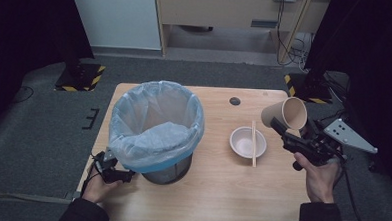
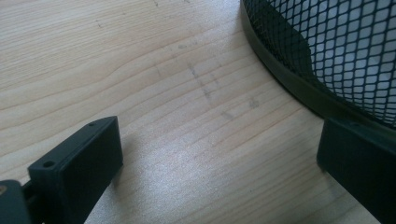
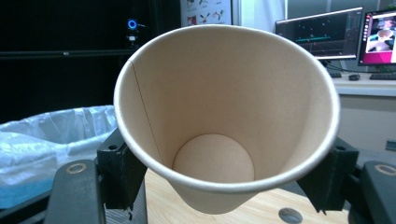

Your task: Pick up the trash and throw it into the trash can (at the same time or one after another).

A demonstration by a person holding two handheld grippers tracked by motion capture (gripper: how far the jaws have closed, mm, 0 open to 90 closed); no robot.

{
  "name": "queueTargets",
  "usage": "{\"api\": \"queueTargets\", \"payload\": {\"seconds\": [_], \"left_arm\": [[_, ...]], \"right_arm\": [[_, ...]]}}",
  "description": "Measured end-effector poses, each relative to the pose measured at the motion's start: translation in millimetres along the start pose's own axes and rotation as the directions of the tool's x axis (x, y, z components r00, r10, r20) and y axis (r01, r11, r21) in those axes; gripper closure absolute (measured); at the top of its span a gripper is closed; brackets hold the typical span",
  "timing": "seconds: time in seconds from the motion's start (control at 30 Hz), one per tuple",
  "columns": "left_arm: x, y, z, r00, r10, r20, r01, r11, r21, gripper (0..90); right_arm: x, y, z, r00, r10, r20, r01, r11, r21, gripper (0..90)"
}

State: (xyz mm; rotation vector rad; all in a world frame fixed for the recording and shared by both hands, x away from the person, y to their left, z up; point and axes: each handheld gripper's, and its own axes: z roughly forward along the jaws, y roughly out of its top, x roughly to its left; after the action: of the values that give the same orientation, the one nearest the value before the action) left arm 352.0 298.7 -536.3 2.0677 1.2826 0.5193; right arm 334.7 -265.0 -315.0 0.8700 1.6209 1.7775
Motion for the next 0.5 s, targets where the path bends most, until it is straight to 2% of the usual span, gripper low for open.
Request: {"api": "queueTargets", "payload": {"seconds": [0.27,0.5], "left_arm": [[0.0,0.0,0.0,1.0,0.0,0.0,0.0,1.0,0.0,0.0],[0.0,0.0,0.0,1.0,0.0,0.0,0.0,1.0,0.0,0.0]], "right_arm": [[6.5,11.5,13.8,0.9998,-0.003,-0.02,0.002,1.0,-0.027,26.9],[10.8,18.9,25.5,0.9996,-0.014,-0.026,0.014,1.0,-0.028,26.8]]}}
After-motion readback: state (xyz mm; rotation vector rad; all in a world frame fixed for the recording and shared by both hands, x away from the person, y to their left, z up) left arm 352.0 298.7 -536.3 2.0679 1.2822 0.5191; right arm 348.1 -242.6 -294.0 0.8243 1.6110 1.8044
